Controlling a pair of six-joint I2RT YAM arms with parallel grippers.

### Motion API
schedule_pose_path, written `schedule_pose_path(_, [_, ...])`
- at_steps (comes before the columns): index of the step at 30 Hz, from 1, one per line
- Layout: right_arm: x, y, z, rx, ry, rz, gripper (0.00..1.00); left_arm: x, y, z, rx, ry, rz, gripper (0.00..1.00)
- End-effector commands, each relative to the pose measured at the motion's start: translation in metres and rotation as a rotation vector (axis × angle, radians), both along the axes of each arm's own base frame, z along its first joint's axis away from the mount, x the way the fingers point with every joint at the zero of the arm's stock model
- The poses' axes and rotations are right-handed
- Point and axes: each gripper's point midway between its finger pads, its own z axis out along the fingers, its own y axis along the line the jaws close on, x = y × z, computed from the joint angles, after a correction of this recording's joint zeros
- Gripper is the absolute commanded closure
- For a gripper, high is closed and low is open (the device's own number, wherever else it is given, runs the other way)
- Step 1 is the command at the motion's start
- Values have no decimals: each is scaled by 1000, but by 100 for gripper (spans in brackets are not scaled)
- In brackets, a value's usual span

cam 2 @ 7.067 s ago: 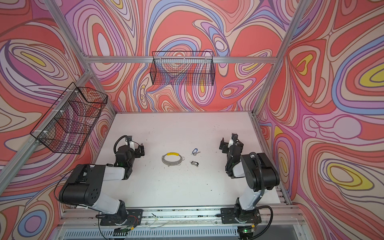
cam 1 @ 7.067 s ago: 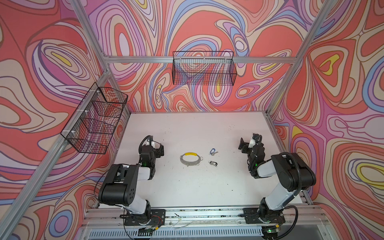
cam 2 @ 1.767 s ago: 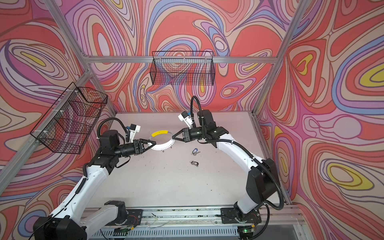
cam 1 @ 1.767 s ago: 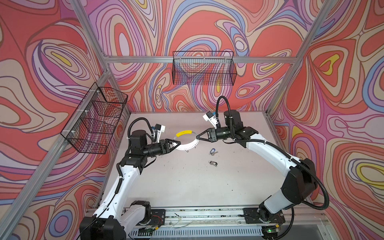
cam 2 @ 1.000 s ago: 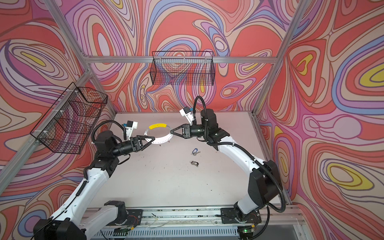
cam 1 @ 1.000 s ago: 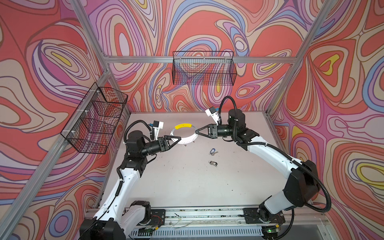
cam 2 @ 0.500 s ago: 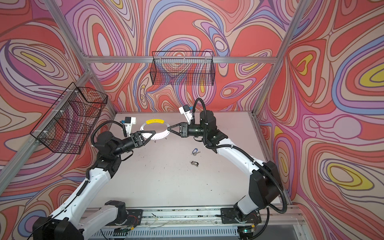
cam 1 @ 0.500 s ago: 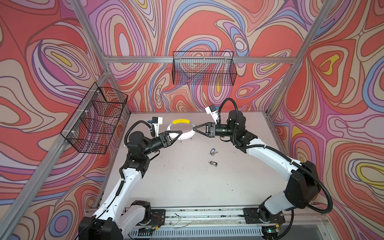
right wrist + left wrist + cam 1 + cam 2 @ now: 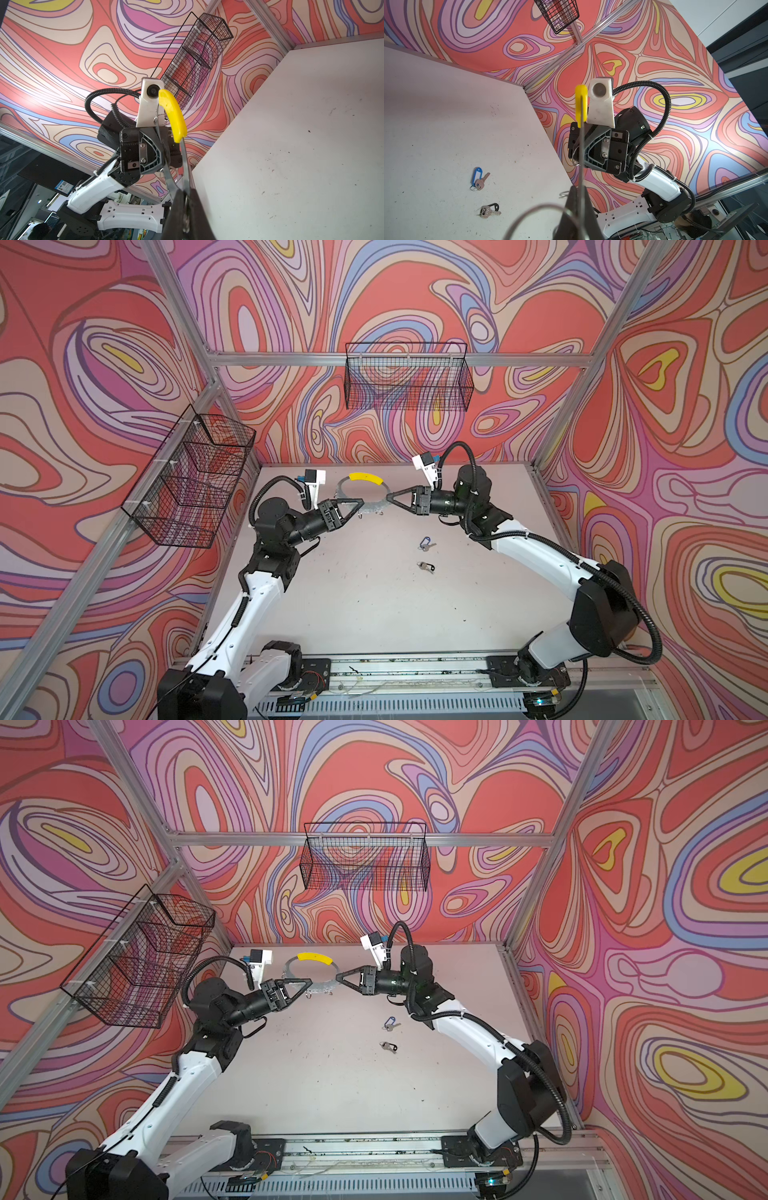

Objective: Put the keys on the keyring
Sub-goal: 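Release the ring with the right gripper and move it toward the black-tag key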

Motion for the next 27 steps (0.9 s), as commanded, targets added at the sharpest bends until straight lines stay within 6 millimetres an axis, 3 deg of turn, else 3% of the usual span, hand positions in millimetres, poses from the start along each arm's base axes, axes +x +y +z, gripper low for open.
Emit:
schedule_pose_path(1, [1, -5, 6, -53, -61, -25, 75, -4, -2, 12, 23, -36, -34, 100])
schedule_pose_path(10, [22, -69, -11, -294, -87, -182, 65, -2, -2, 7, 53, -39, -62, 100])
schedule_pose_path(20, [24, -110, -98, -627, -14, -315, 64, -2, -5, 7, 75, -67, -100, 100])
schedule_pose_path(27, [11, -111, -151, -755, 24, -323, 62, 3, -6, 4, 72, -63, -100, 100])
